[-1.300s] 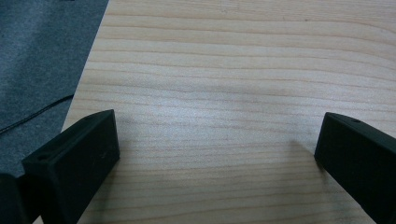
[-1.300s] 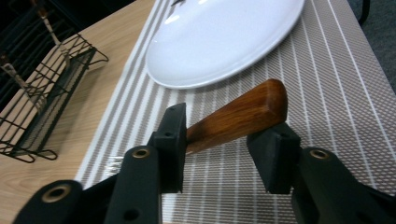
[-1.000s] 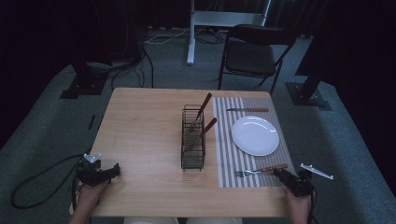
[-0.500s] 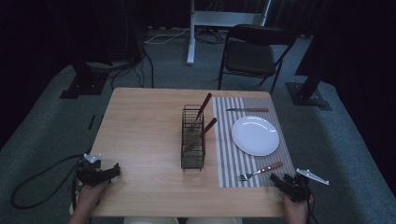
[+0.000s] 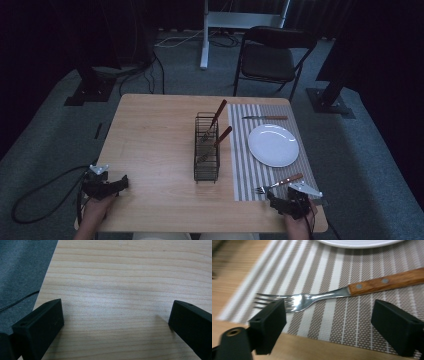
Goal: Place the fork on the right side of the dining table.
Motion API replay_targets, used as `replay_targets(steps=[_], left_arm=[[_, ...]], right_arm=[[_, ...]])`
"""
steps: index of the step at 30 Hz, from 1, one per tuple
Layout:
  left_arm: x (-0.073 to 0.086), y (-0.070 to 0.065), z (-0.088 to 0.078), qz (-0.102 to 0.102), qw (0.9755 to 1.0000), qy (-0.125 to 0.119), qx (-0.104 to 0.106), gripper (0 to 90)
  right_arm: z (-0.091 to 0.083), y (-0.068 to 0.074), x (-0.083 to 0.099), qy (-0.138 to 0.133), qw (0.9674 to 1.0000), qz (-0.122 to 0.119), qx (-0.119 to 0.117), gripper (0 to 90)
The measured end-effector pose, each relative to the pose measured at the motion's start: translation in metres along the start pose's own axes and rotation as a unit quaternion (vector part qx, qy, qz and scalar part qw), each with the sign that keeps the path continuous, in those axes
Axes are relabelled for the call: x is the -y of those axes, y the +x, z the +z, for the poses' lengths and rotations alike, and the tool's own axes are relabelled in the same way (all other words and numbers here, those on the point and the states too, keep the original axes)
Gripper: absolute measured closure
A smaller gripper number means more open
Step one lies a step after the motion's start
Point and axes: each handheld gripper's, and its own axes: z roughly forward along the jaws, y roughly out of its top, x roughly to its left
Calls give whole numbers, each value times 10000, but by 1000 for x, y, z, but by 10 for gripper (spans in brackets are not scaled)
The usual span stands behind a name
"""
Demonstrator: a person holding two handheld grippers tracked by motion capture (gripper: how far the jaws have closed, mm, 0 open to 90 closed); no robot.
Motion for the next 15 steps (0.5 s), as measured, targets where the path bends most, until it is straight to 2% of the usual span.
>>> replay_targets(steps=[1, 3, 9, 10, 15], left_arm=[[0, 0, 0, 0, 10000, 0, 0, 3], [0, 0, 0, -1, 10000, 1, 0, 2], [0, 0, 0, -2, 10000, -1, 0, 2], [0, 0, 0, 0, 10000, 0, 0, 2], [0, 0, 0, -1, 10000, 0, 0, 2]], right_arm=[[1, 5, 0, -36, 9997, -77, 223, 119], [3, 13, 0, -55, 9989, -218, 408, 118], [9, 24, -3, 14, 9995, -233, 228, 117], [12, 27, -4, 54, 9992, -310, 238, 117], [18, 32, -7, 147, 9991, -309, 268, 117]])
